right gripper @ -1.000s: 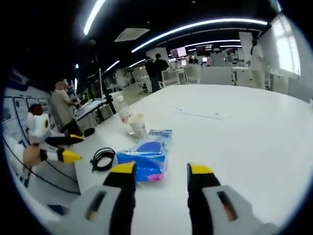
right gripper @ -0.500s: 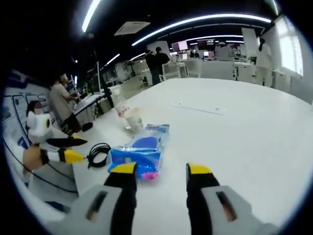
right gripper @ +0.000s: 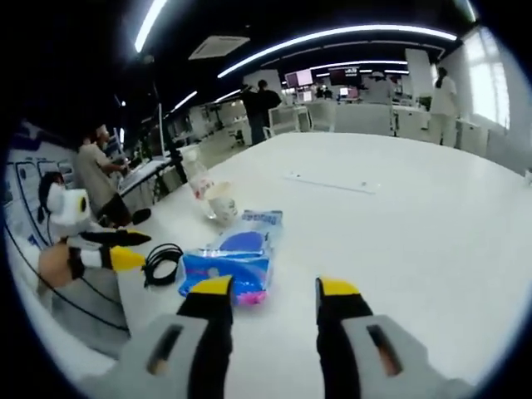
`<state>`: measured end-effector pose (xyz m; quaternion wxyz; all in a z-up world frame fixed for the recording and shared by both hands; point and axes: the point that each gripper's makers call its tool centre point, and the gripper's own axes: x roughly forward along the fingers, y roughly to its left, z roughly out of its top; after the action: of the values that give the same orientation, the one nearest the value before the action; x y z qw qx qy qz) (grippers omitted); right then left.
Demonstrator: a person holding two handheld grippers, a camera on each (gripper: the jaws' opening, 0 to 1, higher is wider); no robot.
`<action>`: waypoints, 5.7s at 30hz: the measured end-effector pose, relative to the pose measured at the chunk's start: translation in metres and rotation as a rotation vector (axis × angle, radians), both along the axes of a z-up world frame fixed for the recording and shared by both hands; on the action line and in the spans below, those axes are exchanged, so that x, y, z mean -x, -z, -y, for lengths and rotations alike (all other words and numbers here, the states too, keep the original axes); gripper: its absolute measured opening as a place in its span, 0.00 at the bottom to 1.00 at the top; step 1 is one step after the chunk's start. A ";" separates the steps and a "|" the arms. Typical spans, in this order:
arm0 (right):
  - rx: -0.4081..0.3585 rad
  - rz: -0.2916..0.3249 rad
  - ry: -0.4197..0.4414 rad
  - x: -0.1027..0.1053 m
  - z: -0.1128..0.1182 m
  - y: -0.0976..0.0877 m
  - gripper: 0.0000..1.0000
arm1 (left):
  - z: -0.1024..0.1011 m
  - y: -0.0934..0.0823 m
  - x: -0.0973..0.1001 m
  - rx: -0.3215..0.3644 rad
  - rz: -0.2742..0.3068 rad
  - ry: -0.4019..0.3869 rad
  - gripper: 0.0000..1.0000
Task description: Arrange the tabletop items into an orderly group along one side of the table until the central work area is clear of visible clutter.
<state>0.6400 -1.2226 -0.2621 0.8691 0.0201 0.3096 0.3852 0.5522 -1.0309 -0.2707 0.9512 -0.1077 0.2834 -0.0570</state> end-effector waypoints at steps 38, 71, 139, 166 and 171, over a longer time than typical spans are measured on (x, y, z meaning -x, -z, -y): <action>0.065 -0.209 -0.106 -0.025 -0.071 0.084 0.31 | 0.041 0.069 -0.028 0.044 -0.253 -0.005 0.31; 0.005 -0.124 0.030 -0.030 0.001 0.048 0.00 | 0.096 0.042 -0.080 0.017 -0.174 0.182 0.06; 0.040 -0.146 0.378 -0.114 0.128 0.090 0.00 | 0.217 0.099 -0.185 -0.117 -0.281 0.566 0.07; 0.081 -0.155 0.353 -0.112 0.130 0.101 0.08 | 0.217 0.093 -0.188 -0.041 -0.290 0.437 0.25; 0.062 -0.089 0.364 -0.112 0.132 0.083 0.21 | 0.208 0.082 -0.186 -0.095 -0.250 0.402 0.46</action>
<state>0.7519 -1.3544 -0.3450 0.9100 0.0661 0.3508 0.2107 0.7385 -1.2385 -0.3529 0.8823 -0.0102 0.4170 -0.2181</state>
